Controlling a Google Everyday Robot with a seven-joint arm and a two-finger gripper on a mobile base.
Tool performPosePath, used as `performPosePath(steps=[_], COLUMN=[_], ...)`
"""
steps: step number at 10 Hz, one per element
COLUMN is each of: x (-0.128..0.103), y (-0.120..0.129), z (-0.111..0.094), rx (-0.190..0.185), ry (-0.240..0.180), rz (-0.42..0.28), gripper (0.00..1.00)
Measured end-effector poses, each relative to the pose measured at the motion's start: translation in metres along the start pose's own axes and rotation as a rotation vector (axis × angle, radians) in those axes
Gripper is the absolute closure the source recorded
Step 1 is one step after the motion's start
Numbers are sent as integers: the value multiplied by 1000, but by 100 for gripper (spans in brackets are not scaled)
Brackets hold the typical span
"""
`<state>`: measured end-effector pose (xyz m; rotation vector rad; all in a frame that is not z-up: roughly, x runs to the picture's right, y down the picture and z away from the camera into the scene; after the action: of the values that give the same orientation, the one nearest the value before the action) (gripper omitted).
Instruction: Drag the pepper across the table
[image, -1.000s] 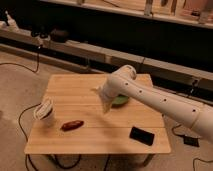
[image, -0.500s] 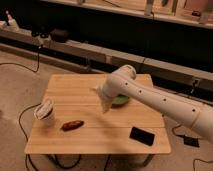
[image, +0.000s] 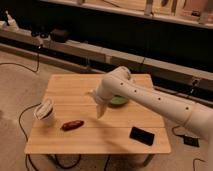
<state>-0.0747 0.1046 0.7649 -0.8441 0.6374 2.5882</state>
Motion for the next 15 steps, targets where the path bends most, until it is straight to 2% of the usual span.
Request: performPosePath(steps=[1, 2, 6, 8, 10, 12, 14, 15], x=[16, 23, 21, 16, 11, 11, 21, 31], y=[-3, -4, -4, -7, -10, -14, -18, -21], z=[11, 15, 16, 24, 36, 49, 68, 83], rx=[24, 33, 35, 48, 59, 71, 93, 110], ry=[40, 56, 49, 33, 6, -15, -15, -2], rz=[35, 49, 66, 158, 278, 338, 306, 247], gripper=[20, 20, 20, 20, 20, 20, 20, 20])
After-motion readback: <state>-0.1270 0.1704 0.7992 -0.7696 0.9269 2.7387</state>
